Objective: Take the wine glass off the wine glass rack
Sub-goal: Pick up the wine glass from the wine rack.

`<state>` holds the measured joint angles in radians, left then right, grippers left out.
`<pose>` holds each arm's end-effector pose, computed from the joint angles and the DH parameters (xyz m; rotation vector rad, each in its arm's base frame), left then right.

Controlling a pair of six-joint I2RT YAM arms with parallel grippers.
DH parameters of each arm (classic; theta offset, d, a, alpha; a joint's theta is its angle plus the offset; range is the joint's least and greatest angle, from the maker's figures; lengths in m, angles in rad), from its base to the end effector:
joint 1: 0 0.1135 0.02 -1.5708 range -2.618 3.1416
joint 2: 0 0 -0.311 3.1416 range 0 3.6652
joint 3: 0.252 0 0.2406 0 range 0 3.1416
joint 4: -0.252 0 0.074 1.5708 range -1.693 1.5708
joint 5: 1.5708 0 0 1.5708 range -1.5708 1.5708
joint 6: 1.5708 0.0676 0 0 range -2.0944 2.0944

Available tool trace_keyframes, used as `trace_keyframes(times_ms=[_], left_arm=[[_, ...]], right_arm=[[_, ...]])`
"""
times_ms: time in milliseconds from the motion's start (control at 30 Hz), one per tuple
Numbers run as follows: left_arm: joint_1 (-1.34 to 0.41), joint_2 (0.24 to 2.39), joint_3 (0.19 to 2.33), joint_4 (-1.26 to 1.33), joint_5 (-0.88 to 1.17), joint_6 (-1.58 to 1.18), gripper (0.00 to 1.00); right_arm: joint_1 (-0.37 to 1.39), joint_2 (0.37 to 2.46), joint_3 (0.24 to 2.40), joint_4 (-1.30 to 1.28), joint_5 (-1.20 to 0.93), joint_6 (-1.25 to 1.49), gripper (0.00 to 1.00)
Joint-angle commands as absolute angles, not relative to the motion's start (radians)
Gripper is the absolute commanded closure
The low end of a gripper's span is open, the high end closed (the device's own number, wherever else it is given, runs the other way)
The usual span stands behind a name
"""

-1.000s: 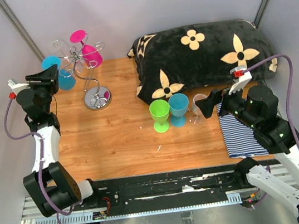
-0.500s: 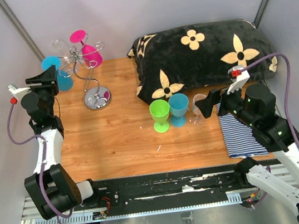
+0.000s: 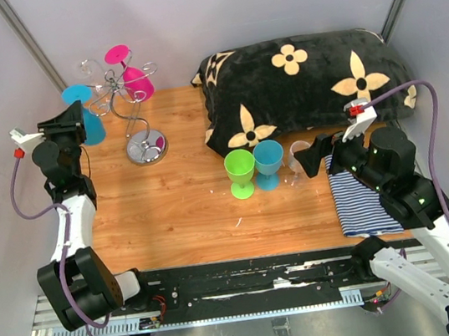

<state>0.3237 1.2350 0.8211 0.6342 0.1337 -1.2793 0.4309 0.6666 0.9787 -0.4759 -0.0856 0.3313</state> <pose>0.2802 0.0845 0.3992 -0.9272 1.0613 -0.8899 0.1051 0.0547 0.4114 -0.1528 1.7697 0.6306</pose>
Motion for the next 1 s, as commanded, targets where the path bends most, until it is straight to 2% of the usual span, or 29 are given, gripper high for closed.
trace_keyframes(times_ms=[0, 100, 433, 567, 600, 700, 800, 967], left_arm=[[0.319, 1.209, 0.821, 0.636, 0.109, -1.272, 0.72], [0.319, 1.198, 0.823, 0.617, 0.093, -1.276, 0.82], [0.319, 1.169, 0.840, 0.601, 0.046, -1.338, 0.93], [0.319, 1.165, 0.843, 0.585, 0.048, -1.343, 0.93], [0.319, 1.159, 0.840, 0.572, 0.046, -1.338, 0.89], [0.319, 1.132, 0.821, 0.569, 0.042, -1.327, 0.63], [0.320, 1.110, 0.811, 0.587, 0.051, -1.301, 0.52], [0.319, 1.065, 0.805, 0.546, 0.036, -1.240, 0.42]], right_arm=[[0.413, 0.672, 1.006, -0.471, -0.077, 0.324, 0.01], [0.413, 0.675, 1.007, -0.469, -0.077, 0.324, 0.01], [0.413, 0.684, 1.003, -0.456, -0.083, 0.324, 0.01], [0.413, 0.691, 1.003, -0.450, -0.091, 0.324, 0.01], [0.413, 0.693, 1.003, -0.450, -0.093, 0.324, 0.01], [0.413, 0.695, 1.003, -0.448, -0.093, 0.319, 0.01], [0.413, 0.694, 1.001, -0.447, -0.094, 0.303, 0.01], [0.413, 0.714, 1.001, -0.416, -0.072, 0.266, 0.01]])
